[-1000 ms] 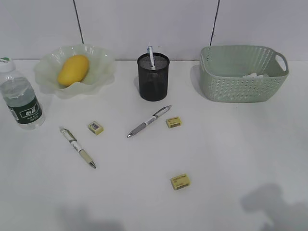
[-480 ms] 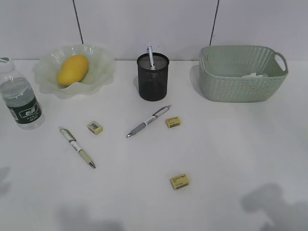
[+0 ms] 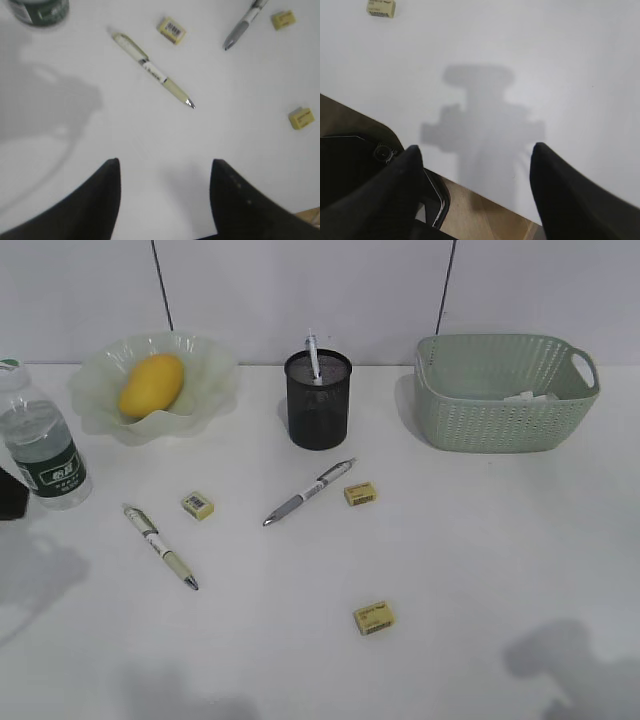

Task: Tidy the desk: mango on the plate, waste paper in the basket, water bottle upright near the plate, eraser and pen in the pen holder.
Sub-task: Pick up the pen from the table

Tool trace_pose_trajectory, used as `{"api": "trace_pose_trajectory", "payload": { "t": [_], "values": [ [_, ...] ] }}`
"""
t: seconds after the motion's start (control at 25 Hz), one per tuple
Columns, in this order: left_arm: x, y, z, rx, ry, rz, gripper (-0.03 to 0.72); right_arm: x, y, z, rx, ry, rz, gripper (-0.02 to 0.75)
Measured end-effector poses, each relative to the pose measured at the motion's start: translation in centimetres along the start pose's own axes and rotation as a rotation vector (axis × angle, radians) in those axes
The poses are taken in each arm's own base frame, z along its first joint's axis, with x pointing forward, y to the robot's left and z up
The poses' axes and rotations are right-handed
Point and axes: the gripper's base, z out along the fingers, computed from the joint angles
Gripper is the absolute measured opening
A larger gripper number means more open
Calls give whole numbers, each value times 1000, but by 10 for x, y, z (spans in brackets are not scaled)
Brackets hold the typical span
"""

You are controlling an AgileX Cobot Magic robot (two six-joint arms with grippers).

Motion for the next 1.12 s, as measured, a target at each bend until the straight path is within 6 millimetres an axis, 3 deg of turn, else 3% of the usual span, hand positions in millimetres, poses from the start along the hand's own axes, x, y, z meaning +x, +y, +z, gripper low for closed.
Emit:
{"api": "trace_pose_trajectory", "payload": {
  "t": [0.2, 0.6, 0.92, 1.12],
  "values": [
    [-8, -1, 27, 21, 90, -110, 435, 0, 0, 0, 0, 0, 0, 529],
    [-20, -37, 73, -63, 148, -203, 435, 0, 0, 0, 0, -1, 1, 529],
    [-58, -49, 110, -136, 197, -342, 426, 0, 0, 0, 0, -1, 2, 529],
    [-71, -47, 132, -262, 275, -415, 424, 0, 0, 0, 0, -1, 5, 529]
  ]
}}
